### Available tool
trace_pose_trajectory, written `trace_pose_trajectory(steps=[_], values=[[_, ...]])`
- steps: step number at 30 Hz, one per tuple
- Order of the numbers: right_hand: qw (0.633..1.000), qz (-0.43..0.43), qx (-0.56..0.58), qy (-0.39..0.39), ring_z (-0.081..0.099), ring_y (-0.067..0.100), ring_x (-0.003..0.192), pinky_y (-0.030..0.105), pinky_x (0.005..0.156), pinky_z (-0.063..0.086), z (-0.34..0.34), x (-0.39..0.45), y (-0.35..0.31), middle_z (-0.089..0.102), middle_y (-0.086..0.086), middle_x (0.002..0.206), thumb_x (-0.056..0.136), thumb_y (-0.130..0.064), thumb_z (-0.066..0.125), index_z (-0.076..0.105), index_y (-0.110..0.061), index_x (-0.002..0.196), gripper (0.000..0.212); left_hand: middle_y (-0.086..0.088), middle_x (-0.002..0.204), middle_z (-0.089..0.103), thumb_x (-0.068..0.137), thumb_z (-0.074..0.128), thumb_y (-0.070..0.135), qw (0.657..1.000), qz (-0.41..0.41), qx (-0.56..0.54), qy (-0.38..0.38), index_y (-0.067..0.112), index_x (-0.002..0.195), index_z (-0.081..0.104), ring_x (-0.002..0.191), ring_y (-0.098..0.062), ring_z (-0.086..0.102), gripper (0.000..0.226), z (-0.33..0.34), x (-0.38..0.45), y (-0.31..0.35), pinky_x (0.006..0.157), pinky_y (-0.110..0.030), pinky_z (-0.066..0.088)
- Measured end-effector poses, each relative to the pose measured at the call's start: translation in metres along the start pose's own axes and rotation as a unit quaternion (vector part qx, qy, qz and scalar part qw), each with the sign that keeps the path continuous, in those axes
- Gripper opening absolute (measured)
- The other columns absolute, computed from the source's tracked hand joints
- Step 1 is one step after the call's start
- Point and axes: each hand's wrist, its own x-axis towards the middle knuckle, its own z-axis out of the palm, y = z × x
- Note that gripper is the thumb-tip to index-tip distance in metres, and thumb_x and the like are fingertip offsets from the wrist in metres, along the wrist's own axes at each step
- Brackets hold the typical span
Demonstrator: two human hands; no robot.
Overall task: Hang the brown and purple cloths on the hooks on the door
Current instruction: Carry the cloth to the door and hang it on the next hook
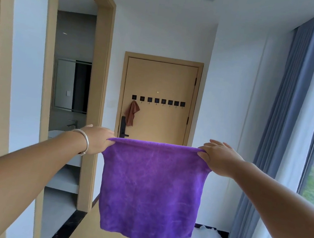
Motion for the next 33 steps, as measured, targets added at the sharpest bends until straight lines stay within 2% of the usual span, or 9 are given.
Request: trace_pose_trajectory(steps=[5, 9, 17, 21, 28, 33], values=[[1.000, 0.000, 0.011, -0.010, 0.027, 0.016, 0.140, 0.043, 0.116, 0.019, 0.024, 0.054, 0.002, 0.052, -0.010, 0.134, 0.102, -0.048, 0.017, 0.056, -0.032, 0.126, 0.049, 0.006, 0.083, 0.056, 0.102, 0.029, 0.037, 1.000, -0.003, -0.012, -0.013, 0.025, 0.078, 0.052, 0.079, -0.012, 0.055, 0.035, 0.026, 0.040, -0.021, 0.086, -0.038, 0.040], [1.000, -0.007, 0.017, -0.007, 0.031, 0.014, 0.135, 0.041, 0.115, 0.020, 0.049, 0.104, 0.009, 0.054, -0.009, 0.128, 0.102, -0.049, 0.018, 0.057, -0.032, 0.123, 0.048, 0.007, 0.084, 0.054, 0.101, 0.027, 0.034, 1.000, -0.015, 0.009, -0.019, 0.027, 0.074, 0.046, 0.082, -0.012, 0.053, 0.034, 0.045, 0.082, -0.037, 0.091, -0.040, 0.037], [0.999, -0.024, 0.034, 0.012, 0.034, 0.018, 0.135, 0.039, 0.113, 0.024, 0.084, 0.219, 0.041, 0.054, -0.006, 0.128, 0.102, -0.048, 0.019, 0.057, -0.027, 0.121, 0.047, 0.007, 0.089, 0.056, 0.100, 0.030, 0.034, 0.999, -0.043, 0.026, -0.015, 0.028, 0.074, 0.046, 0.089, -0.013, 0.055, 0.032, 0.066, 0.190, -0.062, 0.091, -0.039, 0.038], [0.998, -0.031, 0.041, 0.026, 0.036, 0.017, 0.132, 0.036, 0.110, 0.026, 0.101, 0.272, 0.062, 0.053, -0.008, 0.118, 0.103, -0.046, 0.020, 0.058, -0.027, 0.119, 0.045, 0.006, 0.089, 0.055, 0.101, 0.029, 0.033, 0.998, -0.052, 0.037, -0.012, 0.025, 0.077, 0.048, 0.089, -0.013, 0.054, 0.032, 0.075, 0.246, -0.071, 0.089, -0.038, 0.037], [0.998, -0.044, 0.035, 0.017, 0.027, 0.016, 0.140, 0.038, 0.114, 0.022, 0.142, 0.350, 0.078, 0.051, -0.008, 0.135, 0.103, -0.047, 0.019, 0.055, -0.029, 0.129, 0.048, 0.005, 0.095, 0.056, 0.101, 0.027, 0.033, 0.997, -0.063, 0.040, -0.028, 0.019, 0.088, 0.055, 0.095, -0.014, 0.054, 0.033, 0.116, 0.314, -0.096, 0.092, -0.037, 0.035], [0.998, -0.054, 0.025, -0.005, 0.019, 0.016, 0.145, 0.039, 0.117, 0.018, 0.182, 0.412, 0.075, 0.044, -0.010, 0.145, 0.103, -0.048, 0.018, 0.048, -0.032, 0.137, 0.049, 0.006, 0.092, 0.055, 0.101, 0.027, 0.034, 0.997, -0.060, 0.034, -0.042, 0.021, 0.085, 0.055, 0.090, -0.011, 0.054, 0.034, 0.156, 0.367, -0.131, 0.091, -0.037, 0.034]])
